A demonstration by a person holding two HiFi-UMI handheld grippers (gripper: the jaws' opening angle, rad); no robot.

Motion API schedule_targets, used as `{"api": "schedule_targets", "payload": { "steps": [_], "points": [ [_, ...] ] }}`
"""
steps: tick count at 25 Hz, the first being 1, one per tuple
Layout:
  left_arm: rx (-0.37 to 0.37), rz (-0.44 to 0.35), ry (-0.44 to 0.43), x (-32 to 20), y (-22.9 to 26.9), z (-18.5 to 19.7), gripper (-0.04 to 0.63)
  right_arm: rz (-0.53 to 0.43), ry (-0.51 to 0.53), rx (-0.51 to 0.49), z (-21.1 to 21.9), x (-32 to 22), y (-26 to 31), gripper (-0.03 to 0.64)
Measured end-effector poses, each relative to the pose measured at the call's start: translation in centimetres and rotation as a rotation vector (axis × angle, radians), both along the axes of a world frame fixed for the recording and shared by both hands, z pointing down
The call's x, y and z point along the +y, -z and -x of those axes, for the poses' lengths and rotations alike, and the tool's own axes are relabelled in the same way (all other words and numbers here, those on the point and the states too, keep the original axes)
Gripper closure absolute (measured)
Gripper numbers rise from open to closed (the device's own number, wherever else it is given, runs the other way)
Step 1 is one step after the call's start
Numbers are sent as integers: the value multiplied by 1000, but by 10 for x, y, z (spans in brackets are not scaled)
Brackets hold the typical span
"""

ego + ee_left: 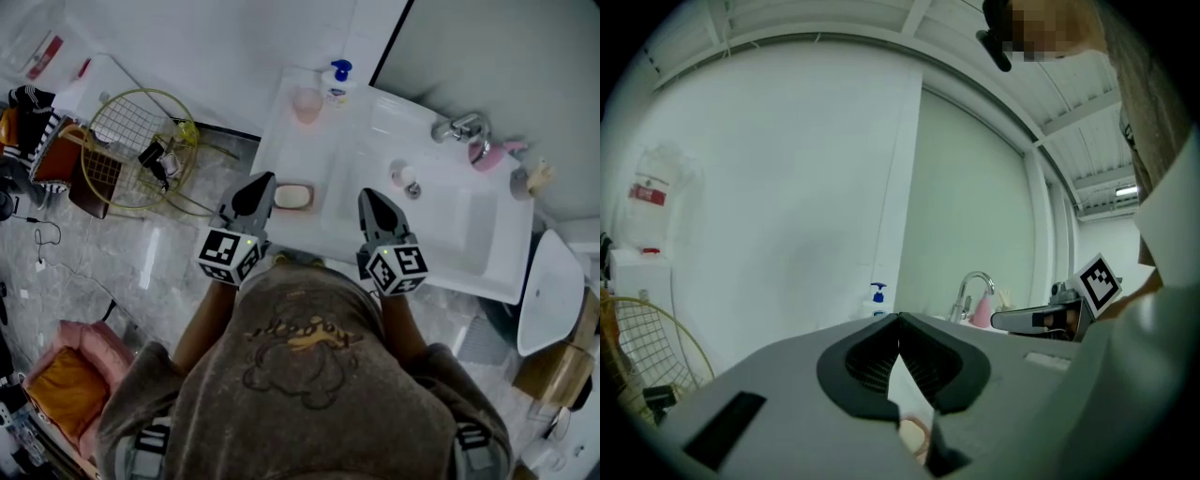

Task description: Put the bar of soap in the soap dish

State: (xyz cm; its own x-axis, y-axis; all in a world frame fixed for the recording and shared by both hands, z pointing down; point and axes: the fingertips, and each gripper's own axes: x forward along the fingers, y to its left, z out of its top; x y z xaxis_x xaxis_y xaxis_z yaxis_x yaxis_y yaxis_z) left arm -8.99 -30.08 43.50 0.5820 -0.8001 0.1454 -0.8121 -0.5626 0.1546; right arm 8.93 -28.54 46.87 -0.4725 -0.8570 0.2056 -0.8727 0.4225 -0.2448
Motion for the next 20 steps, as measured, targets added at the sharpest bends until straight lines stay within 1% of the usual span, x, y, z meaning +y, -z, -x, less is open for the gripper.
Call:
{"api": "schedule_targets", "payload": {
  "steps": [3,14,20],
  "points": [
    [16,7,8,0,-2,1,592,2,0,1,-1,0,-1,615],
    [25,11,26,-3,-1,-3,592,6,5,12,-6,1,-6,617],
    [24,13,37,-5,1,1,592,10,9,15,-6,1,-5,617]
  ]
}}
